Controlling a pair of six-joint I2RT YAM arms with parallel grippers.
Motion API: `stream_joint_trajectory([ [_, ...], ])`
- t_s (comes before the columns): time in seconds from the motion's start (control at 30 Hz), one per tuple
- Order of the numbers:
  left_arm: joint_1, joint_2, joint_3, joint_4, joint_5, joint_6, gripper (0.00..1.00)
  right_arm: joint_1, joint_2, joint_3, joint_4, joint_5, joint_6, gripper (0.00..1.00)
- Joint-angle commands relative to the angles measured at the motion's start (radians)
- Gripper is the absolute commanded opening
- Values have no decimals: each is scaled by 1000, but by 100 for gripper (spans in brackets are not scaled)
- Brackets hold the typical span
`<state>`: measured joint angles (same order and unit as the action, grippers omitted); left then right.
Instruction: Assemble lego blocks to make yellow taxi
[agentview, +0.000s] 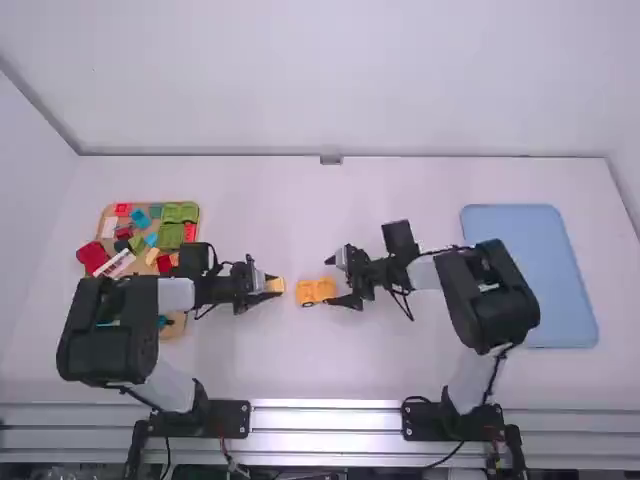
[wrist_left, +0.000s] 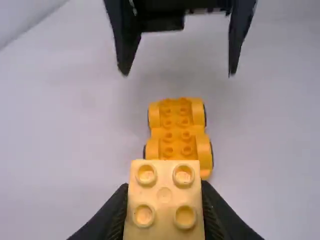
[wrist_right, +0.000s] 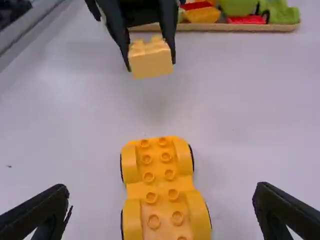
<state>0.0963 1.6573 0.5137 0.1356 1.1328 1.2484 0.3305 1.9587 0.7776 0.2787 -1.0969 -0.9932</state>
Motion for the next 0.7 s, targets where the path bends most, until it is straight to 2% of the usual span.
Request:
stream_joint_trajectory([
  [0.0,-55,-10,21,-3,22,-52,16,6,72,3,45,-30,5,98],
  [0.13,-134,-10,38,11,-61,-111,11,3,142,25,85,-104,-2,98],
  [0.27,-203,-10,43,85,-178,-274,11,3,175,45,82,-88,-11,98],
  [0.37,-237,-10,42,113,-231,-320,12,17,180,55,80,-76,-22,98],
  [0.43,-254,-10,42,108,-232,-317,17,33,180,53,84,-44,-29,98],
  [0.67,-274,3,45,129,-234,-346,16,81,180,53,82,82,-29,98],
])
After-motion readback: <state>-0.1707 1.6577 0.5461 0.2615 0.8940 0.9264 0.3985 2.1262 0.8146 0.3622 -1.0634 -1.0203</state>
